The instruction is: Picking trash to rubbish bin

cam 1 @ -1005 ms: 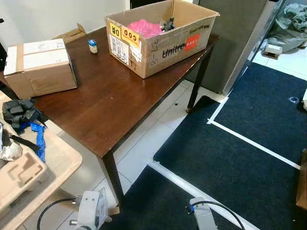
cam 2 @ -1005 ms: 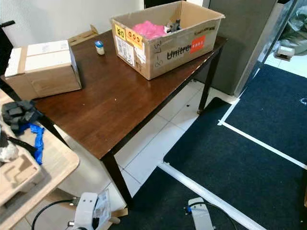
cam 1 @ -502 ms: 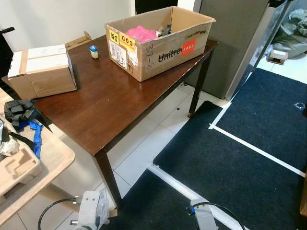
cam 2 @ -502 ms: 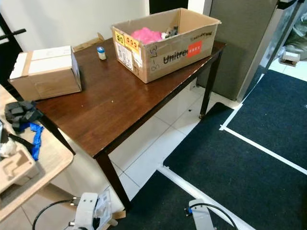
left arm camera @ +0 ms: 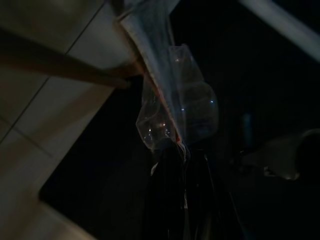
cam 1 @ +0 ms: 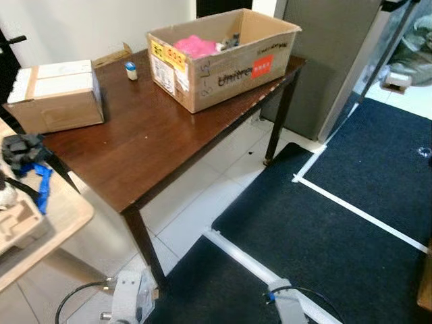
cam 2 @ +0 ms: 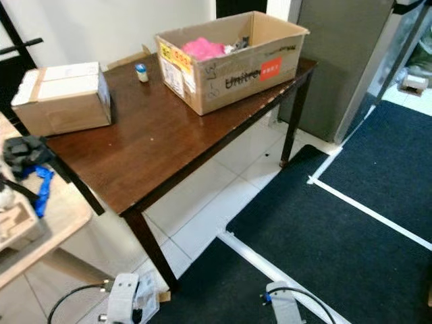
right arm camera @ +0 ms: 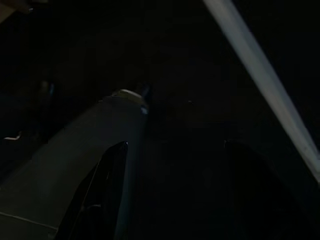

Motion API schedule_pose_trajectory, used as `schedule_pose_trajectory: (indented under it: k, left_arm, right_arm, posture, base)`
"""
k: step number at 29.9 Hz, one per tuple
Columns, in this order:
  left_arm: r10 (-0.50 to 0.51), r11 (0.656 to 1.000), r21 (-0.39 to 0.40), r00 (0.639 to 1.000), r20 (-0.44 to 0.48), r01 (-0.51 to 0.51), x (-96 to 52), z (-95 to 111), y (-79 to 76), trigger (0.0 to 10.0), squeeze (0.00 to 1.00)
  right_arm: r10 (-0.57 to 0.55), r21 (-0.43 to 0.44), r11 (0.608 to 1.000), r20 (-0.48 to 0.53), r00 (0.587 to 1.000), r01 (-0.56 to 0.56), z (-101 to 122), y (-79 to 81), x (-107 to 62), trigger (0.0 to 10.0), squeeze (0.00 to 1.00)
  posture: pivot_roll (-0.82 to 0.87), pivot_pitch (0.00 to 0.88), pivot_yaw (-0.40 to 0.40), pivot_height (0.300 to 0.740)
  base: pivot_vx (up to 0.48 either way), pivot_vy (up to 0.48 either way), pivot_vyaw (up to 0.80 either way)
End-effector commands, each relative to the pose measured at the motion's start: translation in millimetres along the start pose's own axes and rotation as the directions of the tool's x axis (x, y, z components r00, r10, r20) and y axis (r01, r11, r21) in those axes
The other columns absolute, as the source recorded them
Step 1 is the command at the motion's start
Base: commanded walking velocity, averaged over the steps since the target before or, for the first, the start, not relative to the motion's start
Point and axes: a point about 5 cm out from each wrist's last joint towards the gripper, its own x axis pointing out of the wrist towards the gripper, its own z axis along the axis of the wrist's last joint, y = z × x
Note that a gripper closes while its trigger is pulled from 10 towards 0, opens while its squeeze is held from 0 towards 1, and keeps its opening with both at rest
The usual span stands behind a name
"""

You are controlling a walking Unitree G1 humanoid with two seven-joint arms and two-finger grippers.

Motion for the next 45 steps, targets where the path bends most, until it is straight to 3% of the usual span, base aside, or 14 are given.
schedule_pose_trajectory:
  k: [1,34,45]
  left_arm:
    - [0.01,1.0,-0.005,1.0,-0.024,-0.01,-2.3,-7.7,2.5,10.0,0.0]
    - [0.02,1.0,-0.022,1.0,-0.007,-0.021,0.0,-0.3,2.6,10.0,0.0]
    - [0.031,0.999,-0.021,0.999,-0.027,-0.032,1.9,4.0,4.4,10.0,0.0]
  right_arm:
    - [0.015,0.007,1.0,-0.021,1.0,-0.015,-7.1,5.9,-0.1,10.0,0.0]
    - [0.02,0.012,1.0,0.007,1.0,-0.02,1.0,4.6,0.6,10.0,0.0]
    - [0.021,0.017,1.0,0.015,1.0,-0.022,3.2,5.0,0.7,10.0,0.0]
  posture:
    - [-0.04,0.119,0.012,0.74]
    - [-0.05,0.128,0.014,0.74]
    - [-0.05,0.132,0.017,0.74]
  base:
    - [0.0,-0.277,0.0]
    - [0.0,-0.353,0.0]
    - [0.0,0.342,0.0]
